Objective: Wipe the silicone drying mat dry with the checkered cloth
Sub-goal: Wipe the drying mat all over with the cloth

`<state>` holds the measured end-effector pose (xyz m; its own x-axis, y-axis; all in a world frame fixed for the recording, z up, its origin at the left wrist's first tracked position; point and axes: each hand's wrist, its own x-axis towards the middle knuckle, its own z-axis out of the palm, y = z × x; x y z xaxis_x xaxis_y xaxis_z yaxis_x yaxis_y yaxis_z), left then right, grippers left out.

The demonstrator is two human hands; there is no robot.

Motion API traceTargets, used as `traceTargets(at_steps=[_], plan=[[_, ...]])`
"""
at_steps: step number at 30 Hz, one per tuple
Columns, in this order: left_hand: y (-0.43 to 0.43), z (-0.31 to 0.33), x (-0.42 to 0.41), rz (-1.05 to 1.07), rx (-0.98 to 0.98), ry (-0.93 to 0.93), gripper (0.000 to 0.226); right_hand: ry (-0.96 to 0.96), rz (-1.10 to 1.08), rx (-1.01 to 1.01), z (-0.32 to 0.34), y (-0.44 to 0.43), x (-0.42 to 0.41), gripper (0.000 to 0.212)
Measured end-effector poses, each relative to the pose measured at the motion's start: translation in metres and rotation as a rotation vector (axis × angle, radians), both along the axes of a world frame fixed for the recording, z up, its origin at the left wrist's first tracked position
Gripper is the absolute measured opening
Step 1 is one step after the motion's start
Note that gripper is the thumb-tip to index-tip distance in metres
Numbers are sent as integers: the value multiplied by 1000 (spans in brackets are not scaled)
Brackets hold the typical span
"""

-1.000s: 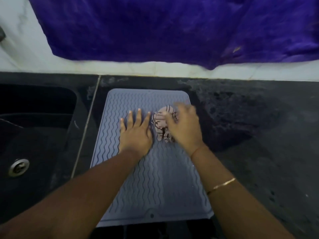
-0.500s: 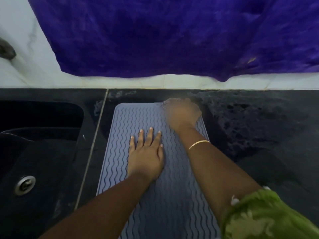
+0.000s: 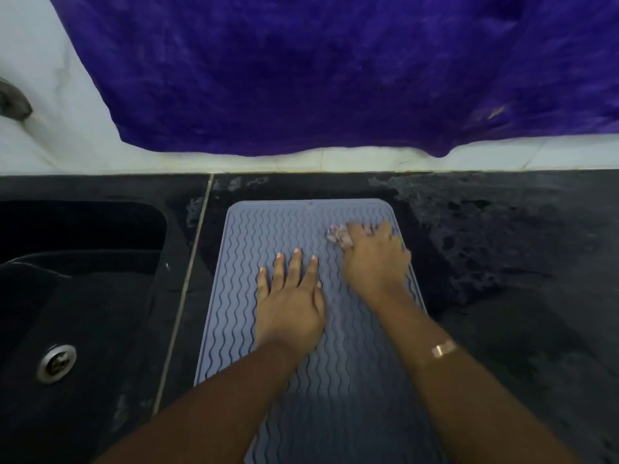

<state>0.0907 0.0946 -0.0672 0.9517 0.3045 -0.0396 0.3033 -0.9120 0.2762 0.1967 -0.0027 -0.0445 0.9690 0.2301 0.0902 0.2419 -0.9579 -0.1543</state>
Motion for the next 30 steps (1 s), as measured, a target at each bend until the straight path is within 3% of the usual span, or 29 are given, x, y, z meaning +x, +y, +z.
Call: traceTargets(at_steps=[4,7,12,16,19,23,25,27,30], plan=[[0,1,1,9,5,6,53,85,21,-65,7,31,71,42],[0,-2,3,20,15,2,52,144,33,-76,14,33,70,44],[0,-4,3,18,18,-11,52,15,124,-11,-10,-21,-55,41],[6,-5,8,48,28,-31,52,168,97,-26,3,-67,-171,52],[-6,-5,-2,-6,20,-7,52,184,29,-71,12,-90,-215,64],[-1,-5,2,7,35,5,52,20,103,109,2,-77,-154,26],[5,-3,6,10,49,-3,52,-58,103,96,2,-56,-103,29],[3,-4,6,4,56,-2,52,-20,99,71,3,-43,-73,37],[0,-5,5,14,54,4,52,28,108,38,6,-47,-96,41]])
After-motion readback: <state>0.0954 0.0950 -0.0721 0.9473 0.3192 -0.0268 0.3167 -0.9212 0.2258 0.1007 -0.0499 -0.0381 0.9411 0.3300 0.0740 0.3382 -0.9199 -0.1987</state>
